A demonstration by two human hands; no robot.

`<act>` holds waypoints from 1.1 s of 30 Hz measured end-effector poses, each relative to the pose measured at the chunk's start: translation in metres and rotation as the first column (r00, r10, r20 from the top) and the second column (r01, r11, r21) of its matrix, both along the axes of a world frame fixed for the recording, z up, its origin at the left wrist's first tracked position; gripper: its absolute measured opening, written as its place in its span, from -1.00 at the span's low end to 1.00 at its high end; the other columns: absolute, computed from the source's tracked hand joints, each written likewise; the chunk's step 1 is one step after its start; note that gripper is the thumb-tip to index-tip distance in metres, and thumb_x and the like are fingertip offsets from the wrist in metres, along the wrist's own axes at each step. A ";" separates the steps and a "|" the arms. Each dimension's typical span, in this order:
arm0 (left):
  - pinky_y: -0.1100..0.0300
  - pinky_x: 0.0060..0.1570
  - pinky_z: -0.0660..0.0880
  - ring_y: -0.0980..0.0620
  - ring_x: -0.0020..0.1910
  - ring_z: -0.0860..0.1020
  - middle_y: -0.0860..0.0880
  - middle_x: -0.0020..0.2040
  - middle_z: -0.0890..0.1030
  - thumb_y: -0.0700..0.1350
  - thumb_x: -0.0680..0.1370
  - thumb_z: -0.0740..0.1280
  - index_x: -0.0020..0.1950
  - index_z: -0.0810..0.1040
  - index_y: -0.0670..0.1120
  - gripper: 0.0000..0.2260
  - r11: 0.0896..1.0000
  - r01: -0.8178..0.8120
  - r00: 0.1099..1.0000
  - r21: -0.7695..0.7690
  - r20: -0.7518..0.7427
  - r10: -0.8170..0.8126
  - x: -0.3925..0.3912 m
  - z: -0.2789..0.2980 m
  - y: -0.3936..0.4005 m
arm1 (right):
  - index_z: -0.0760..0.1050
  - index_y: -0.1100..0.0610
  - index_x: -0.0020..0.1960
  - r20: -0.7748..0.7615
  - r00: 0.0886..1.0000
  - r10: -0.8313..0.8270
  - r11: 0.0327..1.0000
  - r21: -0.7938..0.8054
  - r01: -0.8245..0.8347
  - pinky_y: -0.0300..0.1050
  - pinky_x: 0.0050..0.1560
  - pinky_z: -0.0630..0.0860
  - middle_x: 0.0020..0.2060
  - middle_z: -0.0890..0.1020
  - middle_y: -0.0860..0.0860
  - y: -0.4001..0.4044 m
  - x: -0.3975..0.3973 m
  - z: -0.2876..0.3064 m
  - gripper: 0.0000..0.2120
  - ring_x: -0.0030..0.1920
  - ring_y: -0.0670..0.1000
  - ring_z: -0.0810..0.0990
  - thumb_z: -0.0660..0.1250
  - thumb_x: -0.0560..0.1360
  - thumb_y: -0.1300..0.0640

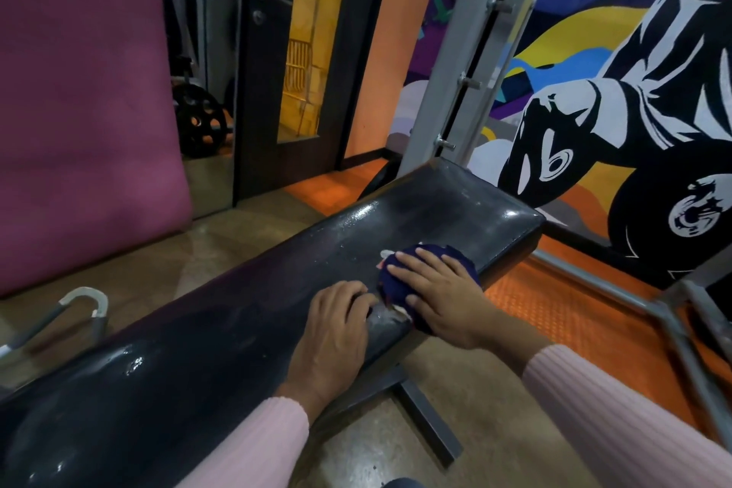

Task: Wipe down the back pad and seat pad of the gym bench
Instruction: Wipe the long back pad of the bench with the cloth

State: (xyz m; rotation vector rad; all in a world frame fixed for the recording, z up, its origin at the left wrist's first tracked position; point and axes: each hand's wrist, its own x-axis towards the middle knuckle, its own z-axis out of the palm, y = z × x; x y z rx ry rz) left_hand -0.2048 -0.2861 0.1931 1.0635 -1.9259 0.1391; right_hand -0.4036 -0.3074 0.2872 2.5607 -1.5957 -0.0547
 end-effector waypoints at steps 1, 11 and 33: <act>-0.01 0.10 0.47 -0.07 0.13 0.50 -0.12 0.12 0.51 -0.18 0.52 0.13 0.13 0.50 -0.14 -0.76 1.000 0.000 1.000 -0.003 0.001 0.000 -0.001 -0.001 0.000 | 0.00 -0.18 0.54 0.008 0.999 -0.052 0.999 -0.001 0.052 0.04 0.49 -0.18 0.55 0.00 -0.18 -0.010 0.001 0.004 -0.52 0.54 -0.07 -0.13 -0.01 0.64 -0.05; 0.01 0.10 0.45 -0.08 0.14 0.47 -0.13 0.16 0.48 -0.17 0.55 0.15 0.15 0.40 -0.09 -0.81 0.994 -0.106 0.993 -0.024 -0.049 0.105 -0.002 -0.006 0.001 | 0.02 -0.17 0.54 0.011 0.993 0.119 0.993 0.024 -0.120 0.01 0.47 -0.18 0.55 0.01 -0.18 0.002 0.038 -0.018 -0.50 0.54 -0.07 -0.12 -0.11 0.60 -0.13; -0.15 0.36 0.26 -0.10 0.43 0.28 -0.11 0.44 0.34 0.04 0.58 0.06 0.43 0.34 -0.07 -0.56 0.880 -0.349 0.937 0.322 0.098 0.336 0.014 -0.009 0.019 | -0.02 -0.17 0.54 -0.072 0.988 -0.133 0.989 0.047 0.137 0.12 0.50 -0.20 0.56 -0.03 -0.15 -0.068 0.055 0.009 -0.51 0.55 -0.02 -0.14 -0.03 0.63 -0.11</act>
